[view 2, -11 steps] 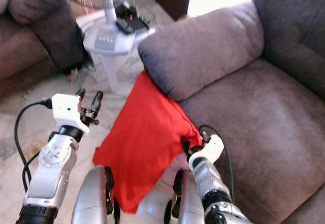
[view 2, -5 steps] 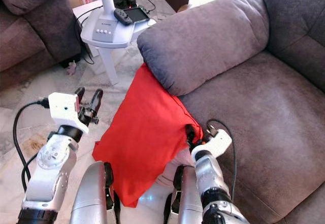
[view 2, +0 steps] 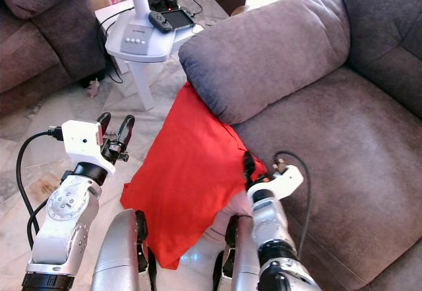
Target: Move the pillow to the sofa from floor
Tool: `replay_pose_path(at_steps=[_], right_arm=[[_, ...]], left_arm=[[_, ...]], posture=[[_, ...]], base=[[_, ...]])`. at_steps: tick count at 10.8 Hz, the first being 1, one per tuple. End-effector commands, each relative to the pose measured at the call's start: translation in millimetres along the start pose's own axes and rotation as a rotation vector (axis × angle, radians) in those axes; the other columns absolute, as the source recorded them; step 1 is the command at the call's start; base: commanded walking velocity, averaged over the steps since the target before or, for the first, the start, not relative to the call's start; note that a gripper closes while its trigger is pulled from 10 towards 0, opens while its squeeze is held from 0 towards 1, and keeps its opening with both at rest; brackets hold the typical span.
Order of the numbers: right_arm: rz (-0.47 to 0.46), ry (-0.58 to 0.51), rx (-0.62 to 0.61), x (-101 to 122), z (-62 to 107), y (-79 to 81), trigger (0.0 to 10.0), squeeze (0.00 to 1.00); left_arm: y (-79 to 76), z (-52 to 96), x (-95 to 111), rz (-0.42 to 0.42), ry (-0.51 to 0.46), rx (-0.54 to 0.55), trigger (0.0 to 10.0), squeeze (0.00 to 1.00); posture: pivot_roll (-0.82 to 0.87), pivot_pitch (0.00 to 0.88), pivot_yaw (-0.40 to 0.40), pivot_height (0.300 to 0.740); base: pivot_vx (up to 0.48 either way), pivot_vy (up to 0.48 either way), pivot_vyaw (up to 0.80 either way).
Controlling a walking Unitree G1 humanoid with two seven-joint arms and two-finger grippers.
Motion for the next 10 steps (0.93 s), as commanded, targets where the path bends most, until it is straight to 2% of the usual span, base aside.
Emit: replay_pose_path(at_steps=[1,3,6,10], right_arm=[[-0.008,-0.026,-0.036,5,4.0,-11.5,10.0,0.0],[0.01,-0.013,-0.089,8,4.8,-21.7,10.0,0.0],[0.026,0.028,-0.074,-8,3.9,-14.7,10.0,0.0],[0.011,0.016,-0.051,-5,0.9,-9.3,10.0,0.0]], left_arm=[[0.0,2.4,1,0.006,0.003,-0.004,10.0,0.0],[-1.9,0.1,-2,0.006,0.013,-0.015,10.0,0.0],[-3.3,0.2,-1,0.005,0.016,-0.023,10.0,0.0],[-3.6,3.5,3,0.008,0.013,-0.017,10.0,0.0]], posture=[[0.17,0.26,-0.076,0.593],[0.16,0.247,-0.074,0.593],[0.18,0.252,-0.073,0.593],[0.18,0.301,-0.077,0.593]], base=[[0.0,0.0,0.0],[0.0,0.0,0.0],[0.0,0.0,0.0],[0.0,0.0,0.0]])
Point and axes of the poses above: a point about 5 cm out from each wrist's last joint towards the gripper, its own z axis pointing back from the gripper into the wrist, its own x axis along the axis of the wrist's last joint, y = z × x, the point moved 4 cm from there along -z, pointing out of the wrist towards the gripper
